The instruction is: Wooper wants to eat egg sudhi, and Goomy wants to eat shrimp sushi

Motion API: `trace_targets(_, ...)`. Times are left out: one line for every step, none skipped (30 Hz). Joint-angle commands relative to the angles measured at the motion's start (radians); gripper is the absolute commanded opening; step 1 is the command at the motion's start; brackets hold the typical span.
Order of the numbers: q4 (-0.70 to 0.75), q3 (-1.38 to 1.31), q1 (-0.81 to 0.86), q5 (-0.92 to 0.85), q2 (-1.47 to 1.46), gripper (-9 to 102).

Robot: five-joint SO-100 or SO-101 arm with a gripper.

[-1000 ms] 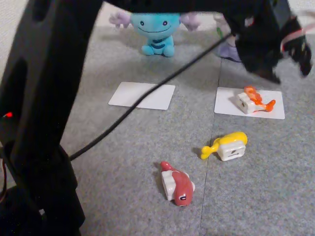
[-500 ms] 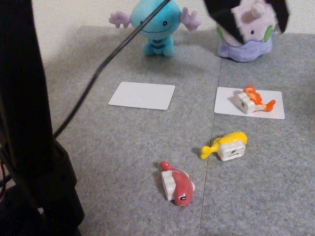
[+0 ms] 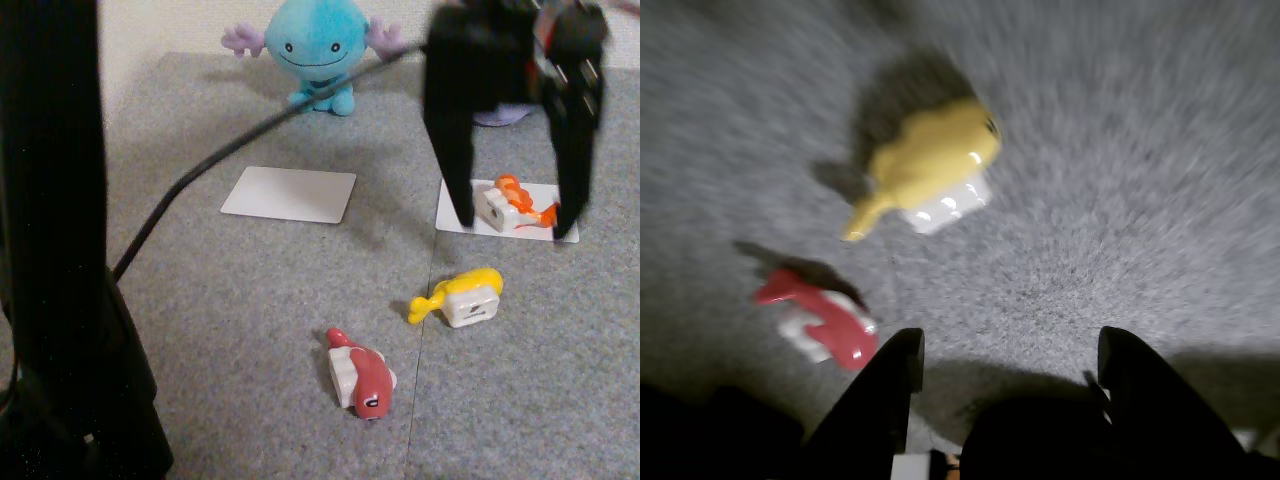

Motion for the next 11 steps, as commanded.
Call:
trace_targets(-0.014,-0.031,0.023,0.003,-0.017,21)
trace_targets(-0.015,-0.031,0.023,0.003,-0.028,21)
trace_targets(-0.018,-0.031,0.023,0.006,-0.038,21)
trace_targets(-0.032,-0.031,0.023,0.018,-0.046,21)
trace_targets(-0.049,-0.031,0.02,0.04,-0.048,21)
trace_targets(-0.072,-0.031,0.018,0.064,-0.051,21)
trace_targets(-0.087,-0.031,0.015,0.087,-0.054,21)
trace_targets(-0.097,-0.031,0.012,0.11,-0.055,21)
trace_targets(-0.101,-0.031,0.009,0.132,-0.057,21)
trace_targets(-0.101,-0.031,0.006,0.149,-0.057,21)
trace_targets(-0.101,-0.031,0.005,0.167,-0.057,21)
